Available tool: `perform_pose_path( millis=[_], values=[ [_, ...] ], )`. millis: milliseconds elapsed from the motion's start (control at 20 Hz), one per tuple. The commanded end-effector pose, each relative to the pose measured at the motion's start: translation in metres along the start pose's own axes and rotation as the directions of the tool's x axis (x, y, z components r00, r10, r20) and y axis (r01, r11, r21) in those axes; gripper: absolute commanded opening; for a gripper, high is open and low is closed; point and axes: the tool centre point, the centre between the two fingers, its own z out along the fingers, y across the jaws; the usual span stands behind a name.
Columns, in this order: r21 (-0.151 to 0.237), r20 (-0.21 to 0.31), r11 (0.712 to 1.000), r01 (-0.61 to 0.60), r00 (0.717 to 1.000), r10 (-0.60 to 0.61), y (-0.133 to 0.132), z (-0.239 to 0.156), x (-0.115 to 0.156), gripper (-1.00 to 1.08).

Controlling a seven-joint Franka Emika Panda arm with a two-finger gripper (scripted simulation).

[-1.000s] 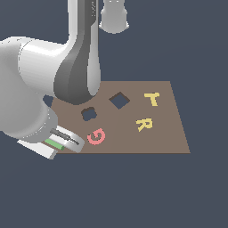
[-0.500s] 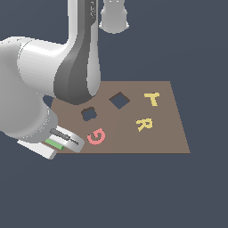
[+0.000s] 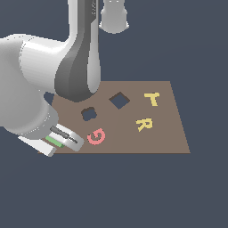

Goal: Insert a designated object into the corresponding slot on a board.

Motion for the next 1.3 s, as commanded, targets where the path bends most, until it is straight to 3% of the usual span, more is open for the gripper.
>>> perform_pose_path(
  millis=[0, 350, 650, 900, 1250],
  values=[
    [0.000, 0.000, 0.999, -0.032, 0.999, 0.032, 0.003, 0.000, -0.004, -1.00],
    [0.000, 0.000, 0.984, -0.177, 0.984, 0.177, 0.012, -0.001, -0.024, -1.00],
    [0.000, -0.001, 0.936, -0.353, 0.936, 0.353, 0.020, -0.002, -0.051, -1.00],
    [0.000, -0.001, 0.853, -0.522, 0.853, 0.522, 0.023, -0.003, -0.079, -1.00],
    [0.001, 0.000, 0.678, -0.736, 0.678, 0.736, 0.017, -0.005, -0.121, -1.00]
  ],
)
